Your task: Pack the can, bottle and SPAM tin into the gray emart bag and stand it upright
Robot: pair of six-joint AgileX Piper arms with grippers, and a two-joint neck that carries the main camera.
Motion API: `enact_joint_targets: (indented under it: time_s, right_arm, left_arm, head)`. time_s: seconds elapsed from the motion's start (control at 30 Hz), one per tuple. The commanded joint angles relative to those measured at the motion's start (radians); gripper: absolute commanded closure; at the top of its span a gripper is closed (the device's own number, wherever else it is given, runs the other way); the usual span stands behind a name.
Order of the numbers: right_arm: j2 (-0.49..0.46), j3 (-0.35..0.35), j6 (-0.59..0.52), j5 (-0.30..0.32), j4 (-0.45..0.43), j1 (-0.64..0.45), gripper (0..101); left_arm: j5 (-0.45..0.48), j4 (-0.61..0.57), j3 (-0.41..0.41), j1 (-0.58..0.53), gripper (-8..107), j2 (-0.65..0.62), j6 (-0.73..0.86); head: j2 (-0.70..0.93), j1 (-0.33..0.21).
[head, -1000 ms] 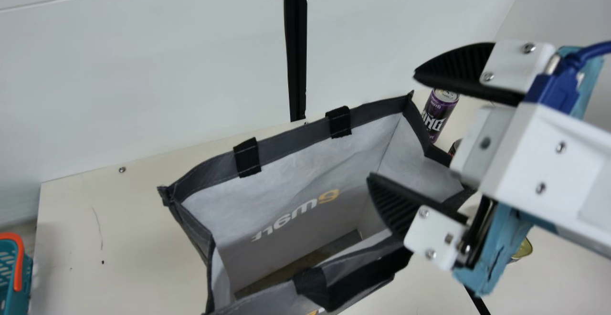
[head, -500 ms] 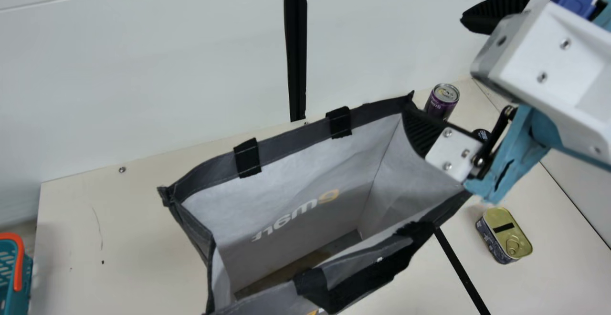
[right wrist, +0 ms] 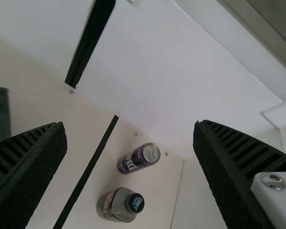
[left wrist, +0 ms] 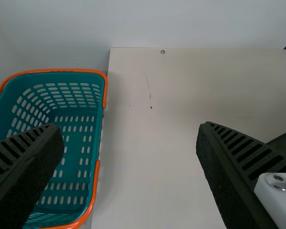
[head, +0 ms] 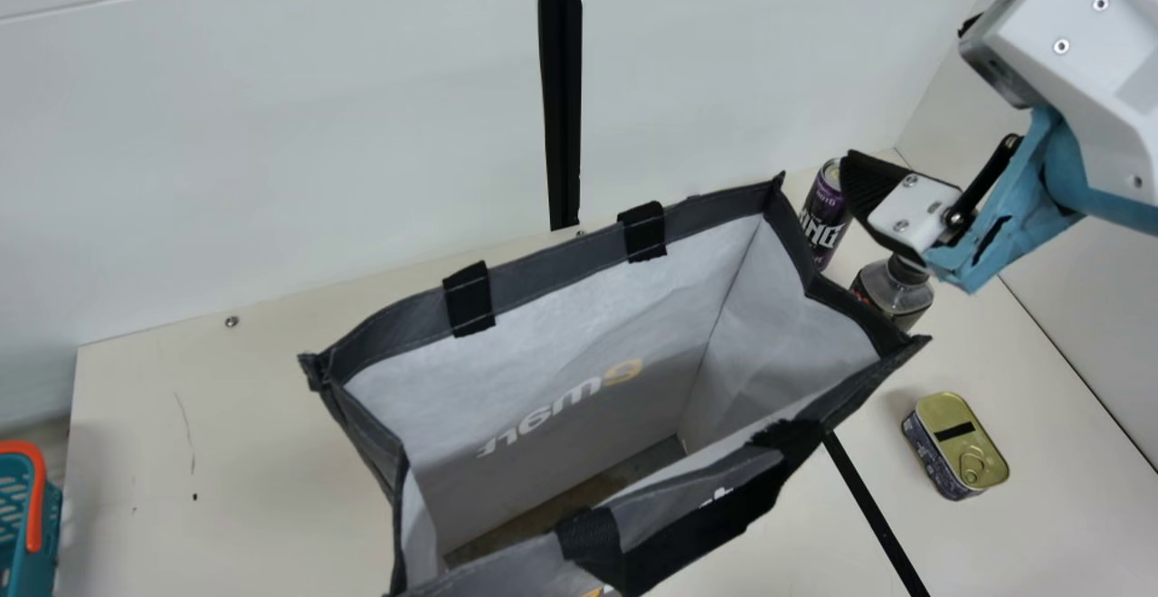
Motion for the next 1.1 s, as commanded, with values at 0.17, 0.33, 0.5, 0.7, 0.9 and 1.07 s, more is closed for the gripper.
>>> enact_joint_targets:
  time_s: [0.17,0.33,0.5,0.7,0.9,1.07]
  right_arm:
    - [0.018,0.052,0.055,0.002,-0.013,-0.036,6]
    - [0.025,0.101,0.103,0.002,-0.031,-0.047,6]
    - [0.031,0.142,0.142,0.002,-0.049,-0.059,6]
    - [0.032,0.195,0.176,0.002,-0.065,-0.066,6]
    - [0.03,0.237,0.195,0.002,-0.084,-0.083,6]
    - [0.03,0.265,0.199,0.002,-0.095,-0.107,6]
  left_arm:
    - [0.0,0.0,0.0,0.0,9,0.0,0.0]
    - [0.0,0.0,0.0,0.0,9,0.0,0.0]
    - [0.0,0.0,0.0,0.0,9,0.0,0.0]
    - [0.0,0.0,0.0,0.0,9,0.0,0.0]
    - [0.0,0.0,0.0,0.0,9,0.0,0.0]
    - [0.0,0.0,0.0,0.0,9,0.0,0.0]
  head:
    - [-0.001,-0.023]
    - [-0.001,-0.023]
    - [-0.001,-0.023]
    - [-0.001,-0.023]
    - [-0.001,-0.023]
    - [-0.001,-0.023]
